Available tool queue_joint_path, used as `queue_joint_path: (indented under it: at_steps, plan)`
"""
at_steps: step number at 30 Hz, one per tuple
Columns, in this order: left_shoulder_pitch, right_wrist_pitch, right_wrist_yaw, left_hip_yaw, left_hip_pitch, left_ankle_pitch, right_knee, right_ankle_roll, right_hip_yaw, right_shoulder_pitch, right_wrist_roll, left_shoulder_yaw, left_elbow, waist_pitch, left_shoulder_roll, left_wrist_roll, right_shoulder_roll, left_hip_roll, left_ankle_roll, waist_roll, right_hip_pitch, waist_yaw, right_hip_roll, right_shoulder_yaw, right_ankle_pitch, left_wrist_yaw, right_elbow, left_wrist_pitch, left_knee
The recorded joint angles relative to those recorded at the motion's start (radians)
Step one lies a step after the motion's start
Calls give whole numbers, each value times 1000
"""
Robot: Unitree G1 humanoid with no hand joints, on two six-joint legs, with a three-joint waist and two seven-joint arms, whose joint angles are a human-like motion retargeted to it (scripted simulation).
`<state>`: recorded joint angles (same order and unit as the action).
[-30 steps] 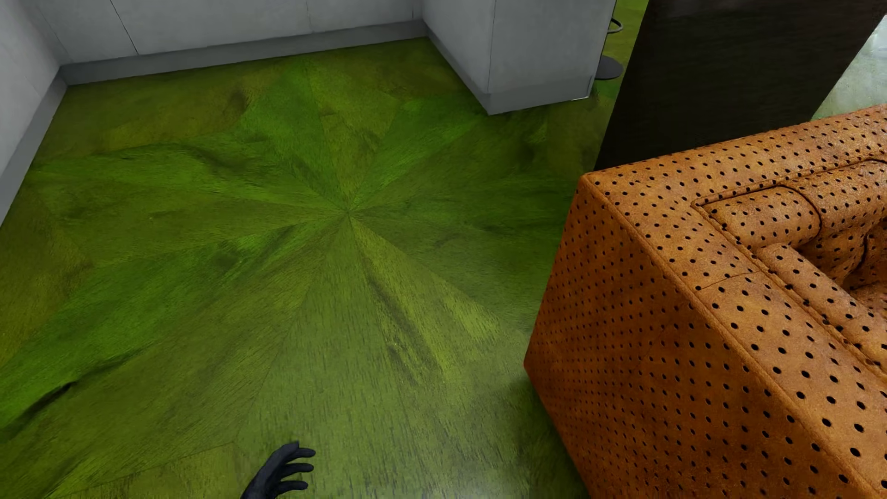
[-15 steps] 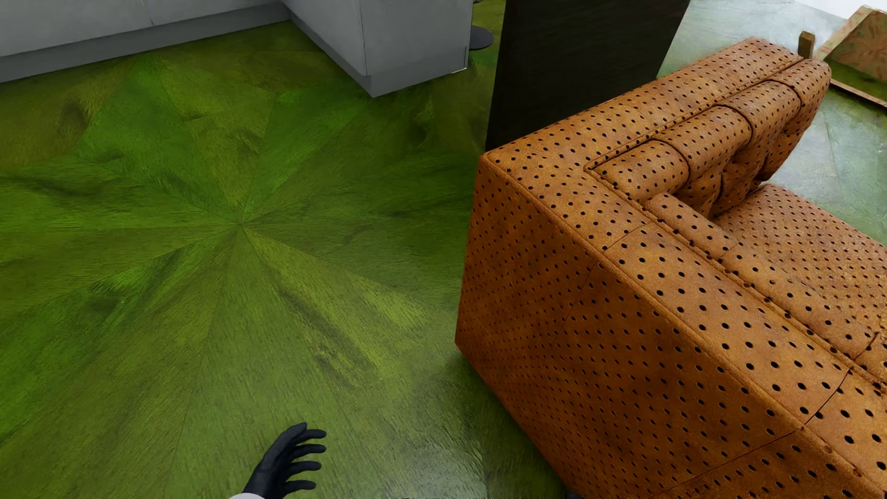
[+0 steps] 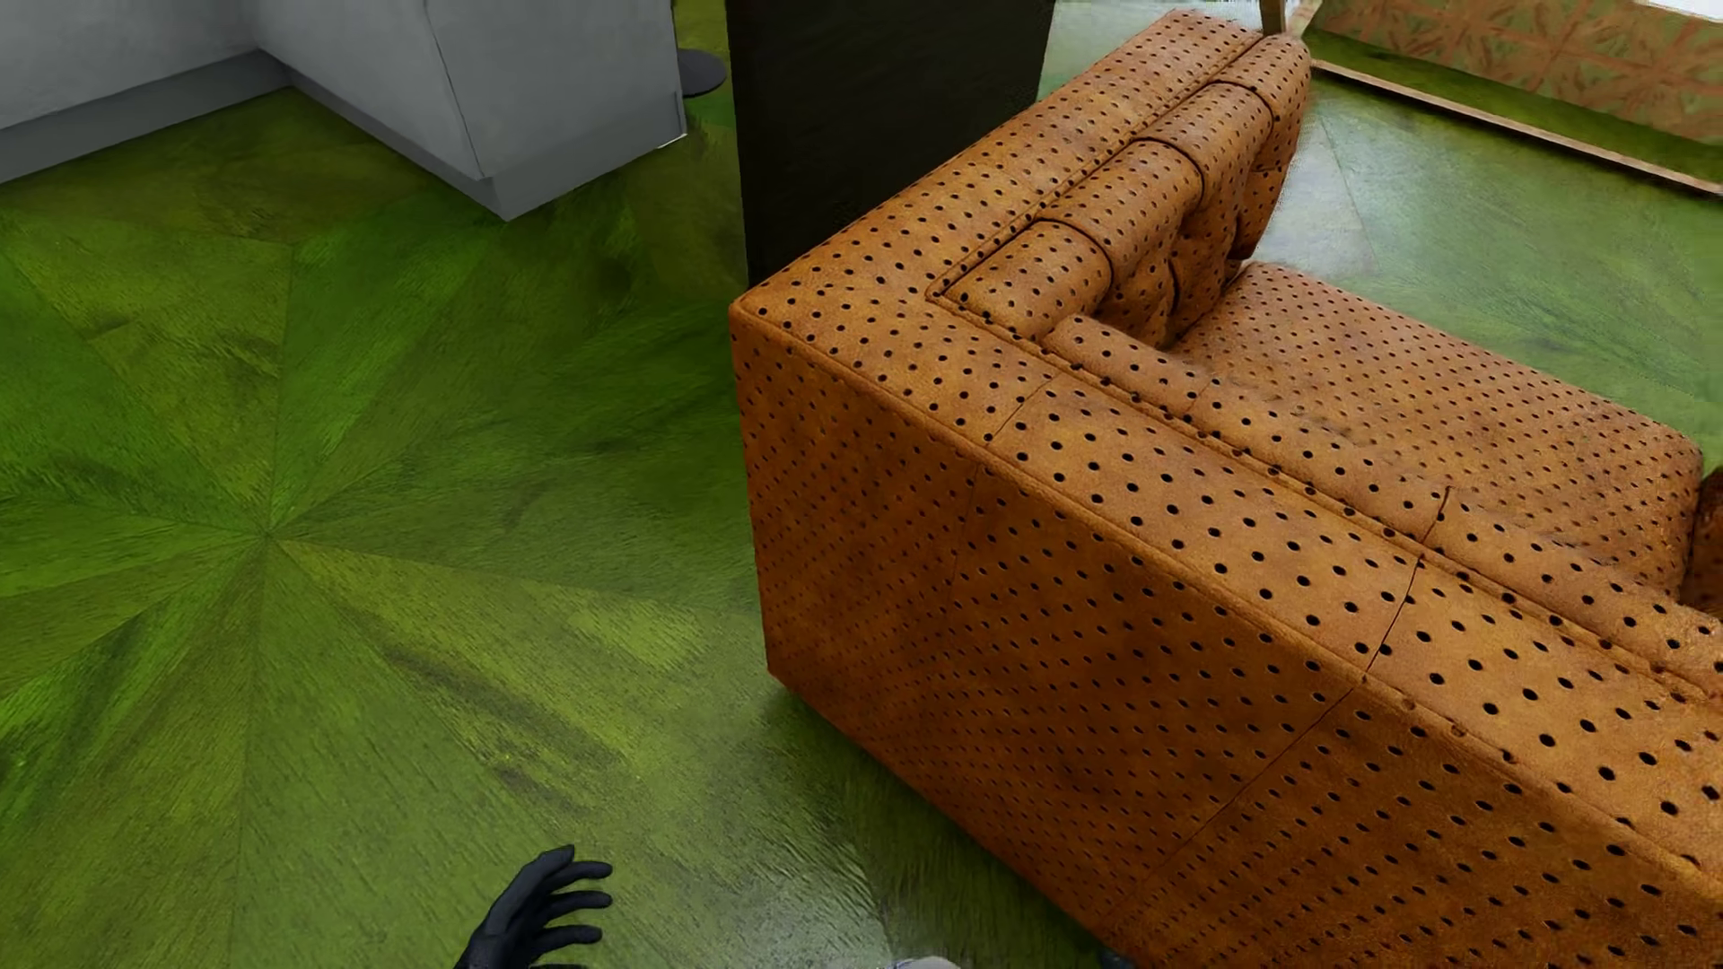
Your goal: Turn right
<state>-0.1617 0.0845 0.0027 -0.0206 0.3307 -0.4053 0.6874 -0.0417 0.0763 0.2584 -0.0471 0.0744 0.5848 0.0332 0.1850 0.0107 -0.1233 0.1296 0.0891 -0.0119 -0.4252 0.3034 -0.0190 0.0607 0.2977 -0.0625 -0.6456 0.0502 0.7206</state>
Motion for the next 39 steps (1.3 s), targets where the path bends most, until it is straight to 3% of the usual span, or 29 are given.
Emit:
queue_joint_path:
  at_steps: [1, 4, 5, 7, 8, 9, 10, 11, 12, 13, 14, 15, 17, 18, 19, 20, 21, 22, 23, 24, 25, 28, 29, 30, 33, 35, 36, 38, 39]
  plan:
    - [15, 8, 2, -14, -4, -6, 11, -50, -23, 4, 1, 14, -12, -2, -2, -4, -14, 10, 4, -3, -7, -38, -19, 5, 9, -1, -10, -1, 8]
    - [-21, 34, 16, -2, 53, 36, 10, -30, 11, -8, 6, 18, -72, -1, -12, -25, -20, 14, 16, 2, -36, -89, 1, -21, -35, 2, -3, -6, 116]
    - [-7, 16, 5, 23, 82, 78, -13, -31, 34, 22, -4, 13, -62, 10, -12, -32, -18, 11, 9, 14, -30, -90, 21, -10, -57, 0, 10, 19, 183]
    - [-8, -47, -19, 64, -16, -17, -60, -23, 56, 67, -60, 2, -12, -18, 11, -49, -20, 9, -10, 50, -44, -15, 51, -30, -69, -6, 9, 42, -20]
    - [5, -60, -14, 41, -55, -6, -45, 18, 49, 64, -73, -21, 15, -10, 22, -50, -24, 4, 56, 30, -45, 25, 30, -24, -37, -9, 3, 33, -71]
    - [30, -54, -5, 28, -45, -8, -7, 51, 11, 54, -66, -7, 3, 1, 13, -41, -18, 11, 71, 17, -65, 9, 5, -20, 5, -3, 2, 21, -35]
    - [47, -41, 8, 20, -22, -11, 15, -44, 2, 43, -51, 11, -2, 8, 2, -29, -10, 17, 52, 4, -80, -23, -6, -20, 12, 5, -12, -3, 25]
    - [41, -23, 31, 17, 20, -5, 11, 2, 19, 14, -34, 22, -35, 10, -20, -17, -27, 14, 11, -6, -92, -51, 3, -17, -81, 14, -47, -18, 111]
    - [23, -8, 50, 37, 48, -5, -16, -38, 41, 25, -31, 36, -27, 3, -37, -18, -32, 12, -28, 11, -99, -72, 25, -19, -113, 17, -28, -32, 155]
    - [-9, -5, 47, 61, 21, -53, -40, -40, 47, 38, -40, 42, -12, -11, -23, -27, -31, 11, -53, 33, -107, -53, 43, -22, -111, 10, -4, -32, 79]
    - [-47, 1, 16, 44, -39, -48, -35, 42, 29, 16, -40, 3, 24, -11, 7, -35, 2, 12, 31, 17, -110, 3, 30, -35, -69, -5, 2, -25, -19]
    - [-41, 13, -6, 16, -48, -51, -20, 55, -3, 19, -34, 2, 10, -7, 20, -38, 9, 25, 76, 7, -123, 13, 13, -22, -19, -9, 36, 16, -19]
    - [39, 10, -14, -27, -61, -79, 112, 153, -56, 50, -19, 17, 14, -7, 7, -44, 4, 26, 13, -39, -164, -41, -33, -9, 128, -1, 18, 59, 14]
    - [56, 12, 4, -18, 15, -49, 115, -16, -46, 18, -9, 13, -26, 3, 7, -40, -35, 31, 18, -51, -174, -78, -42, 14, 39, 11, -31, 54, 181]
    - [66, 6, 25, 27, 98, 21, 74, -25, -19, 14, -13, 16, -37, 4, 1, -39, -67, 14, 20, -46, -175, -114, -24, 13, -107, 24, -59, 40, 328]
    - [50, 1, 38, 77, 148, 37, 24, -19, 1, 29, -36, 7, -20, -10, -16, -51, -68, -12, 7, -9, -184, -140, 10, 4, -152, 32, -45, 18, 352]
    - [11, -19, 14, 100, 97, -52, 15, -25, 0, 64, -60, -8, 14, -11, -1, -66, -19, -12, 8, 22, -181, -105, 34, -39, -97, 29, 2, -4, 152]
    - [-7, -46, -32, 64, 42, -63, 95, 42, -22, 37, -73, -26, 68, 4, 26, -72, -4, -1, 68, 3, -172, -55, 24, -16, 22, 25, -4, -8, 93]
    - [4, -64, -52, 38, 36, -76, 243, 107, -63, 32, -65, -23, 46, 2, 32, -66, -12, 5, 88, -12, -178, -47, -1, -8, 113, 26, 3, 26, 108]
    - [20, -69, -47, 18, 43, -92, 320, 115, -75, 31, -42, -10, 26, -17, 26, -55, -31, 3, 37, -28, -144, -66, -21, -14, 180, 31, -5, 41, 129]
    - [46, -67, -31, 1, 67, -100, 267, 9, -60, 25, -19, 4, 28, -32, 4, -42, -63, -6, 14, -50, -73, -102, -47, 1, 199, 42, -17, 36, 190]
    - [-7, -50, 20, 57, 131, 36, 182, 6, -9, -4, -1, 10, -9, -15, -31, -17, -43, -6, 61, 2, -53, -140, 13, -13, 127, 84, -8, 4, 291]
    - [-28, -49, 29, 76, 81, -23, 137, 5, -1, 13, -10, -21, -10, -17, -10, -22, -23, -8, 69, 33, -42, -124, 28, -8, 102, 87, 12, 7, 111]
    - [-39, -40, 41, 60, 46, -28, 116, 3, 10, -4, -26, -46, 23, -7, 8, -22, -13, -5, 36, 40, -35, -86, 30, -4, 89, 94, 15, -6, 47]
    - [-41, -24, 52, 28, 33, -21, 115, 4, 26, -25, -36, -15, -22, 27, -17, 2, -32, 10, 43, 38, -37, -88, 36, -32, 79, 116, -6, -8, 51]
    - [29, -17, 22, 36, 117, 114, 91, 6, 53, -4, 3, 13, -49, 58, -23, 13, -23, 11, 36, 18, -24, -105, 50, -12, 54, 105, -29, 33, 220]
    - [34, -14, 8, 52, 132, 148, 63, 4, 68, 7, 8, 7, -33, 50, -21, 9, -39, 0, 21, 21, -17, -99, 57, -9, 34, 94, -23, 16, 224]
    - [-5, -2, -19, 79, 77, 49, 15, 2, 77, 9, 19, -28, 12, 18, 0, -8, -13, -7, -30, 55, -15, -63, 88, -40, 4, 65, 8, -49, -1]
    - [-16, -5, -17, 62, 68, 53, 25, -2, 54, -12, 14, -34, 9, 6, 34, -9, -21, -1, 51, 37, -29, -49, 63, 3, 1, 54, -11, -49, -11]
